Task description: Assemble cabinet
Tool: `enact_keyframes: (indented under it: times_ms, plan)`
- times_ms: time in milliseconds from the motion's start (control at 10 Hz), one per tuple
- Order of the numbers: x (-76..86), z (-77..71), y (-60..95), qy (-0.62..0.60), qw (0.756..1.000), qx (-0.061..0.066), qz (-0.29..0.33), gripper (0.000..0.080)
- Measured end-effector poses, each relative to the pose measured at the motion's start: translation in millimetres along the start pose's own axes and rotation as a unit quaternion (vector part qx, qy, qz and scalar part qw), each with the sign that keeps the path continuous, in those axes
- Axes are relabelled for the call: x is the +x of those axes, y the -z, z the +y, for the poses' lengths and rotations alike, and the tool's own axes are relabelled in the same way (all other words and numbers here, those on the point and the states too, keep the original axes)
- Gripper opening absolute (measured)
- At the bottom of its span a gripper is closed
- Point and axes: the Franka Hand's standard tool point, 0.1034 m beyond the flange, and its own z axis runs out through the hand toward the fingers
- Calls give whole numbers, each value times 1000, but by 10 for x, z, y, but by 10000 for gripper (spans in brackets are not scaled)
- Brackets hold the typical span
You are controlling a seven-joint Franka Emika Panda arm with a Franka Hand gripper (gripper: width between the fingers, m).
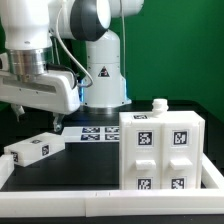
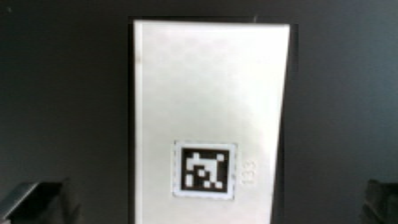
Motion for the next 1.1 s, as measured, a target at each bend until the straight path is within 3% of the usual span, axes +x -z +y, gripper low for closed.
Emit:
enact_keyframes:
  times_ms: [200,1000,1100]
  plan:
    - [44,7,-40,15,1000,-3,4,797]
    - [-28,2,-491,53,998,-28,8,797]
    - [-52,-53,-502,60,998,-29,6,680]
